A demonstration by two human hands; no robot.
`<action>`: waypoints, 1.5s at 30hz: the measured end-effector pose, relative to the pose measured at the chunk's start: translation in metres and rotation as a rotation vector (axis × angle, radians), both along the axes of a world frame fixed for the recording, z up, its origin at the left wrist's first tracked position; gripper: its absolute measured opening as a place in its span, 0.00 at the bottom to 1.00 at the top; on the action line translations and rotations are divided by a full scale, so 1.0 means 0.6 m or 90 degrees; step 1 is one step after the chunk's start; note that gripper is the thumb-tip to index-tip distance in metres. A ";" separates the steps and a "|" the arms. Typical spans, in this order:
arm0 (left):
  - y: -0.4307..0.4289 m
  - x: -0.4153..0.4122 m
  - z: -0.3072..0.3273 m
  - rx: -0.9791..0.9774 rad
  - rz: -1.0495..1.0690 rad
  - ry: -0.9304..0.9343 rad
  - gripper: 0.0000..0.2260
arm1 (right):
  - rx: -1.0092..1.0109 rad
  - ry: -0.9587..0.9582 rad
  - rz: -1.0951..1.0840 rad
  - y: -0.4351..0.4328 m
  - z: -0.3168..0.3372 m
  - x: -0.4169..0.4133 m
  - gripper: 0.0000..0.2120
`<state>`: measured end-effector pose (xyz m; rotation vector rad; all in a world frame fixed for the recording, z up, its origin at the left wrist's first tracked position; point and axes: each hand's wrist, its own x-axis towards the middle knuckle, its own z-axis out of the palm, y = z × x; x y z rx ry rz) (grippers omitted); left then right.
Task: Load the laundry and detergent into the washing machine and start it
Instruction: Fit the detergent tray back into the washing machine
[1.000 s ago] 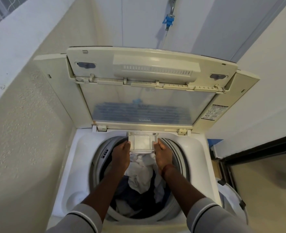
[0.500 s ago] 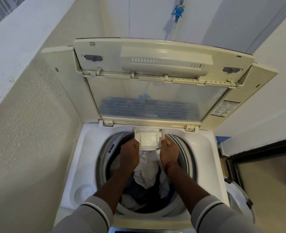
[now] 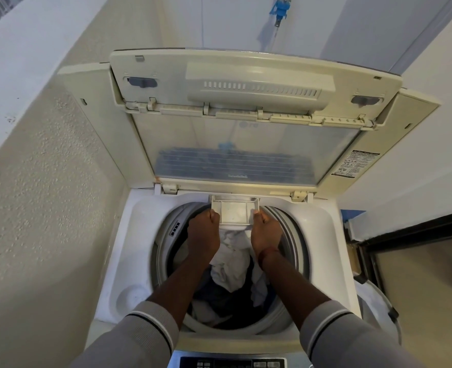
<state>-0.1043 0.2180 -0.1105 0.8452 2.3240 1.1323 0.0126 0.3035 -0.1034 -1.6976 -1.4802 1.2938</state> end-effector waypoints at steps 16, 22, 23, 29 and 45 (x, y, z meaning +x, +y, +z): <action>0.018 0.002 0.016 -0.061 0.057 -0.014 0.17 | 0.002 0.027 0.004 -0.006 0.001 -0.007 0.15; 0.019 0.008 0.022 -0.076 0.052 0.001 0.17 | 0.022 -0.003 0.004 -0.002 0.005 -0.011 0.13; 0.019 0.007 0.023 -0.082 0.049 0.002 0.17 | 0.020 -0.007 -0.004 0.000 0.006 -0.013 0.13; 0.019 -0.003 0.035 -0.121 0.022 0.005 0.15 | 0.000 -0.029 0.009 0.006 0.012 -0.018 0.14; 0.027 -0.015 0.043 -0.187 -0.045 0.000 0.12 | 0.057 -0.157 0.071 0.029 0.012 -0.030 0.16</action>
